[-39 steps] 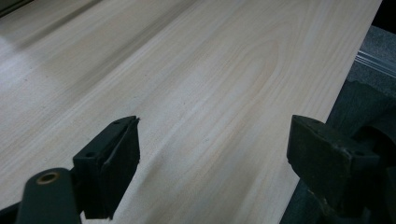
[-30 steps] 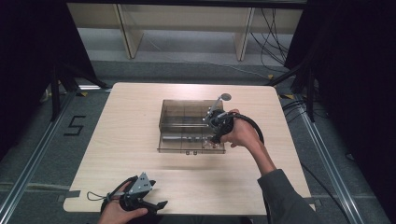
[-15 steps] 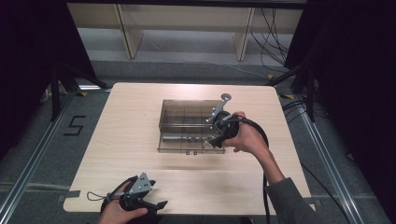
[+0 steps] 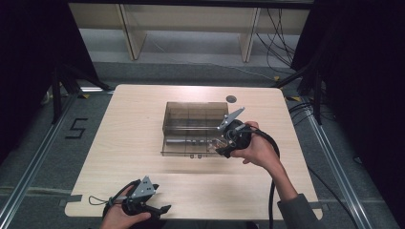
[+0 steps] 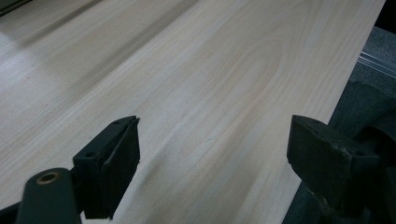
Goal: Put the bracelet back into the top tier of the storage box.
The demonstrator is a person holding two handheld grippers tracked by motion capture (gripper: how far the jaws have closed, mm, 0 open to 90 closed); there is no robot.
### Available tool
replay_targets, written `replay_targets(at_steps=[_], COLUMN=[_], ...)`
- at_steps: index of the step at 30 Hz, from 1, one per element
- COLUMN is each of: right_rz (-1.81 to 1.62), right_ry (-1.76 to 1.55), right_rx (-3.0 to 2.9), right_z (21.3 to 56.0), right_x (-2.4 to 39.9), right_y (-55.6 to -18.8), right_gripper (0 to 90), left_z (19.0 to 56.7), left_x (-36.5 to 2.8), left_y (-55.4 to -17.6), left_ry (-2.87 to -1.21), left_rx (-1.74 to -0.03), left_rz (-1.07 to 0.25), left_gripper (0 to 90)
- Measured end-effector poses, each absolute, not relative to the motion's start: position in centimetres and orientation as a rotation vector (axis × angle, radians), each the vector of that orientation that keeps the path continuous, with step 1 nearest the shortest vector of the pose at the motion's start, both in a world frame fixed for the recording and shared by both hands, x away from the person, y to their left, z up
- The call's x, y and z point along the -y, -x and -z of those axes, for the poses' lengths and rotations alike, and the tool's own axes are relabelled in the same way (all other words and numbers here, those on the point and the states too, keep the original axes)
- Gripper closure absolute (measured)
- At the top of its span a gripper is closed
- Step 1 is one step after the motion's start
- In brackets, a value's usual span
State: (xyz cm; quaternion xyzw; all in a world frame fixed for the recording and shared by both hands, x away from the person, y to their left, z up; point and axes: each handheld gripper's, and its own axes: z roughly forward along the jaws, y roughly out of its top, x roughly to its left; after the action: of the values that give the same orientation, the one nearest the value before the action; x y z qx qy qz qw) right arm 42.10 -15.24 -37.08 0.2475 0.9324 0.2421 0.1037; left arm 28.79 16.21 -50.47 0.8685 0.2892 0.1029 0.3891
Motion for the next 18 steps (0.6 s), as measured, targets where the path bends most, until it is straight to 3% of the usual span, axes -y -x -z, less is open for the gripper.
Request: replay_targets(at_steps=[18], right_rz=[-0.761], right_ry=[-0.79], right_rx=[-2.667], right_z=[38.4], right_x=[17.2], right_y=[-40.0], right_gripper=[32.6], left_z=[50.5], left_x=[-16.2], left_y=[-28.8], left_ry=[-2.207], left_rx=[-0.736], left_rz=[-0.261], left_gripper=[17.2])
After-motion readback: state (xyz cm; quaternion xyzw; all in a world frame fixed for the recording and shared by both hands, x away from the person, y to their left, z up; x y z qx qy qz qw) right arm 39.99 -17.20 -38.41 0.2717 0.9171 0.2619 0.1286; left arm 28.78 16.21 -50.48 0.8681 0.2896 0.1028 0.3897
